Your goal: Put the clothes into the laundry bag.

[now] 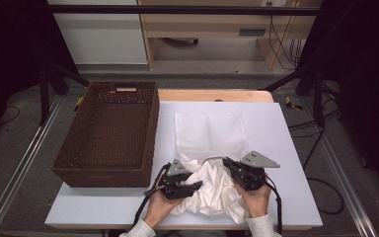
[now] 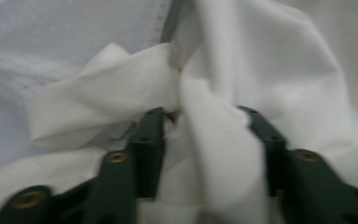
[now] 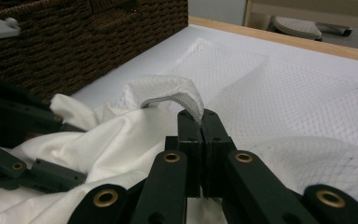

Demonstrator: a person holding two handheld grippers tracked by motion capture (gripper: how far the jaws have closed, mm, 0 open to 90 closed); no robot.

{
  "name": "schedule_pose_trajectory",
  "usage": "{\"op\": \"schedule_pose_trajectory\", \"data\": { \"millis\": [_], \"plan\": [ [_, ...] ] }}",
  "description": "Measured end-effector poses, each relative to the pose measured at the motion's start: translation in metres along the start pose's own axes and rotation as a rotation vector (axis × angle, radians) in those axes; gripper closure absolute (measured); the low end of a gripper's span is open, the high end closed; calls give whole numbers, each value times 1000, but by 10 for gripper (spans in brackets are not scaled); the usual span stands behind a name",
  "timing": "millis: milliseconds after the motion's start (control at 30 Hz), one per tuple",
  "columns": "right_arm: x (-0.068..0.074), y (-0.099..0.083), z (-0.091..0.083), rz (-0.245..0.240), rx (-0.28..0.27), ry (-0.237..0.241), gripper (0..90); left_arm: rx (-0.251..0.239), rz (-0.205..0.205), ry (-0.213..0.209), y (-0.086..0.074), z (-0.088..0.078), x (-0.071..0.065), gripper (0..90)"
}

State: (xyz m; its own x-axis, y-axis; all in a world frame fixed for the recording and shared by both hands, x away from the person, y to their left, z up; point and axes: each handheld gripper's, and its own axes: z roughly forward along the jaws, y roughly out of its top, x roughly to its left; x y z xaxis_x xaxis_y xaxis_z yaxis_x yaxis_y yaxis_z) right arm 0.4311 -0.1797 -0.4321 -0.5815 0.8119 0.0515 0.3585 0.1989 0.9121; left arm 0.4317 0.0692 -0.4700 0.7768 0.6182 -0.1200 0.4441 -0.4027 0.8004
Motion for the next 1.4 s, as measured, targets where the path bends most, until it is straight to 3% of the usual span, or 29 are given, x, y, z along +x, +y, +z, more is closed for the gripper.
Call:
{"op": "schedule_pose_trajectory", "data": {
  "millis": [67,133,200,300,333,433,567,733,800,867,933,1033,1133,1233,1333,1400],
  "plan": [
    [0,0,0,-3,-2,-1,890,-3,52,45,4,-4,-10,700],
    [1,0,0,-4,-2,-1,890,-23,65,50,7,-9,-16,737],
    [1,0,0,-5,-4,1,890,-63,57,20,10,-17,-21,756],
    [2,0,1,1,-10,15,890,-144,52,-78,22,-25,-31,770],
    [3,0,2,2,-13,18,890,-150,53,-89,26,-25,-34,770],
    [5,1,2,-5,-15,15,890,-146,107,-75,42,-14,-50,769],
    [3,1,-1,2,-28,-6,891,-97,143,-46,55,15,-61,763],
    [-3,1,-7,16,-46,-17,891,-67,127,-35,58,35,-55,755],
    [-2,2,-9,14,-52,-6,891,-43,127,9,57,42,-52,754],
    [3,3,-8,3,-49,5,891,-27,106,26,58,47,-48,752],
    [6,3,-6,-16,-36,2,891,-25,87,17,57,49,-43,750],
    [3,1,-6,1,-41,11,891,-41,87,18,54,48,-42,735],
    [1,0,-6,-2,-39,4,890,-39,93,39,52,38,-45,650],
    [1,-1,-6,-3,-39,2,890,-22,84,74,53,20,-45,388],
    [1,-1,-5,-9,-33,-3,891,-49,57,23,53,-8,-38,272],
    [0,-2,-4,-11,-30,-4,890,-81,33,-7,53,-26,-31,246]
  ]
}}
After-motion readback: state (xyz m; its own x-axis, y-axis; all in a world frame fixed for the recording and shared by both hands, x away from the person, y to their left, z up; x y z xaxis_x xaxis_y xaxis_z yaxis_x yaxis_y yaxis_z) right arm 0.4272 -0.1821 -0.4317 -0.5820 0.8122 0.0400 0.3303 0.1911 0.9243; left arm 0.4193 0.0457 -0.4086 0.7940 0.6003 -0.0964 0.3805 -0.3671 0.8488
